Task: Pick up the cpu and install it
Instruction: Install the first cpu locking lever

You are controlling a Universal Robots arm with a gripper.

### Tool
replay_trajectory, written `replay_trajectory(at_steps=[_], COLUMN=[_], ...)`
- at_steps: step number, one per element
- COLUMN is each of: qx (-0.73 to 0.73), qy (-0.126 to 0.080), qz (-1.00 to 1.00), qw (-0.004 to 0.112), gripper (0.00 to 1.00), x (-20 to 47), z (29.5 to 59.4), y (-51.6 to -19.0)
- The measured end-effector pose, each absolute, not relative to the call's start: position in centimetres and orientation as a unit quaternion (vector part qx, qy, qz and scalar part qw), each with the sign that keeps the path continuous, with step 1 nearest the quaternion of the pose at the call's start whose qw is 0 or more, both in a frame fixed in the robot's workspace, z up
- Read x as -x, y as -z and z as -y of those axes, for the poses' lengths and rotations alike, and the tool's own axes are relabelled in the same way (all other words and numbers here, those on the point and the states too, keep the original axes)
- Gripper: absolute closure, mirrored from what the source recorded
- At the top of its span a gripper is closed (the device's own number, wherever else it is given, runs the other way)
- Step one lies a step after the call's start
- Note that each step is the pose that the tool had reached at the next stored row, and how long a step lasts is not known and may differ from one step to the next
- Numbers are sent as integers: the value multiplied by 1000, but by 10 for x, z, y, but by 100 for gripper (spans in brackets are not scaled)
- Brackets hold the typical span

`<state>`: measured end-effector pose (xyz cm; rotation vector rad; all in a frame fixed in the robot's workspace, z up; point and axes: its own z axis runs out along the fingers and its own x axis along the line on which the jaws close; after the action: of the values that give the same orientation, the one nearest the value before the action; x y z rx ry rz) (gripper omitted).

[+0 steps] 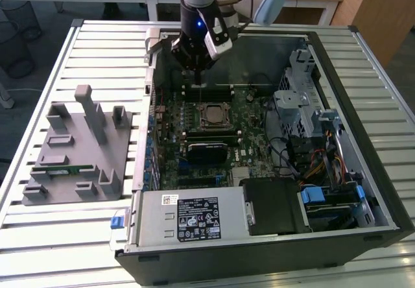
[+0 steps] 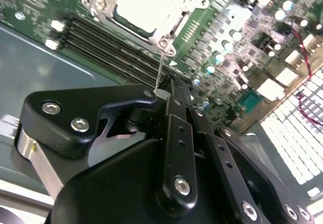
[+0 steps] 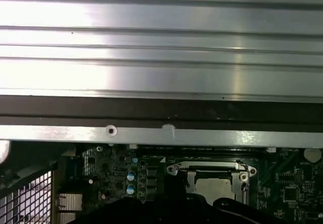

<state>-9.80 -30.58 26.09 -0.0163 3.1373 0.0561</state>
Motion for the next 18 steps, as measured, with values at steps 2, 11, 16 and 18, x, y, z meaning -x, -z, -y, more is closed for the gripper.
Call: replay_trajectory(at_steps=[2, 11, 16, 18], qx=[5, 6, 6, 6], qy=[-18, -32, -32, -31], qz=[-1000, -999, -999, -999], qw=[2, 2, 2, 2], gripper=[89, 89, 89, 89], x=[92, 82, 82, 81], z=[306, 309, 310, 310], y=[-260, -253, -249, -247])
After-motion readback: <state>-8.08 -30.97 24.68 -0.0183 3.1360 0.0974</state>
